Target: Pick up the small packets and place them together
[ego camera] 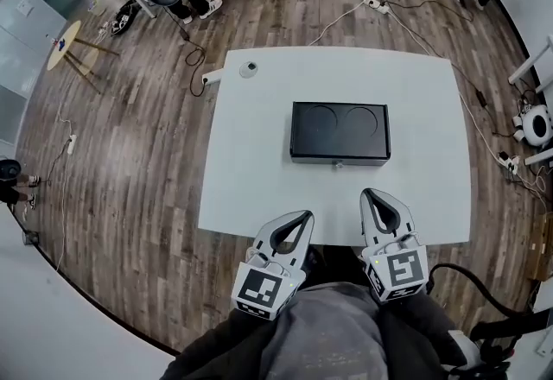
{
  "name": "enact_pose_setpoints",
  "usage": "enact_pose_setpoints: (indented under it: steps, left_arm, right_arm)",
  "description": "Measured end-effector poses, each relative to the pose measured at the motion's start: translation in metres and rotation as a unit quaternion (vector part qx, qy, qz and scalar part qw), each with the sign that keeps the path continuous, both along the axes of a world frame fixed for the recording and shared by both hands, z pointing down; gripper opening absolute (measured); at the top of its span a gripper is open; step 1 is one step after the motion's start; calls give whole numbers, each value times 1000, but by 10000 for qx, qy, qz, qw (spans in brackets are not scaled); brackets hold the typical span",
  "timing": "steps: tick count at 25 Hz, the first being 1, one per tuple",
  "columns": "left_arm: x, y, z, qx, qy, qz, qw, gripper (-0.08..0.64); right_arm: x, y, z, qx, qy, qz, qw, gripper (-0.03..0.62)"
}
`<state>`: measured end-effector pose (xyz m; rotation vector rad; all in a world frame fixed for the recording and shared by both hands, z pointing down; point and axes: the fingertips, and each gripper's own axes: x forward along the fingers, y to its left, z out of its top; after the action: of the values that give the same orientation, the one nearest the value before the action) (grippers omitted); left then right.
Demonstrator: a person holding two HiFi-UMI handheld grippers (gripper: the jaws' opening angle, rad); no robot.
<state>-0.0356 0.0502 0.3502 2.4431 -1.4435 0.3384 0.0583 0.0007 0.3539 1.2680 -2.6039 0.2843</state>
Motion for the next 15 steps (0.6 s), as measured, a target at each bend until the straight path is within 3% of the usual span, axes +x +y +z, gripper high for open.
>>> enact_pose_setpoints:
  steps: [7,15]
  left_arm:
    - [0,-38,8,-267,-114,91,9995,3]
    - [6,-79,6,-276,-317,176,9990,3]
  right_arm:
    - [-7,-34,19,-307,-111,-54,9995,5]
    - [-13,-72,21,-365,-309,-168,9987,5]
